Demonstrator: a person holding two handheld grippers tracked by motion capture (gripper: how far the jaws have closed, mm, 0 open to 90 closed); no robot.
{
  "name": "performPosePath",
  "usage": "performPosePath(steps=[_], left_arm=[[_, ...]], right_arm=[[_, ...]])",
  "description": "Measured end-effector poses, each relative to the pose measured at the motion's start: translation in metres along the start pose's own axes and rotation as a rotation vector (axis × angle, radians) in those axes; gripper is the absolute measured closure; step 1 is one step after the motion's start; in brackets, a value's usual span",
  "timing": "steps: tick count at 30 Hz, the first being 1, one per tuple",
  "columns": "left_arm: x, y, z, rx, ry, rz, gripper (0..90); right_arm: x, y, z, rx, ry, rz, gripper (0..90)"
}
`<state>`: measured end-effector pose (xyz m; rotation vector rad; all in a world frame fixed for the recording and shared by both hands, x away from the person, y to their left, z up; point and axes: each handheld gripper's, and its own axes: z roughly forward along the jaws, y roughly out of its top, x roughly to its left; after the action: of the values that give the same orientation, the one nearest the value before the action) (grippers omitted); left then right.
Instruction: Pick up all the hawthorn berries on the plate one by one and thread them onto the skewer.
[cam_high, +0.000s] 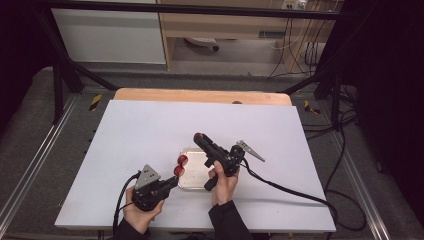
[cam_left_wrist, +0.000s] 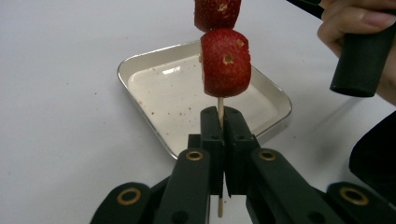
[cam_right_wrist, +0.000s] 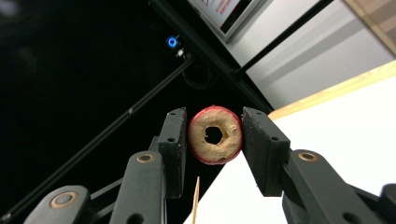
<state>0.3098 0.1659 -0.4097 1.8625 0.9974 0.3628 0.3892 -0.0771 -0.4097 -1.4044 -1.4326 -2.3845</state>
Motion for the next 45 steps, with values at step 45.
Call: performPosePath(steps=[45], left_arm=[[-0.012, 0.013, 0.013, -0.021, -0.026, -0.034, 87.9]], right_arm=[[-0.004, -0.01, 0.002, -0.123, 0.089, 0.067, 62.3]])
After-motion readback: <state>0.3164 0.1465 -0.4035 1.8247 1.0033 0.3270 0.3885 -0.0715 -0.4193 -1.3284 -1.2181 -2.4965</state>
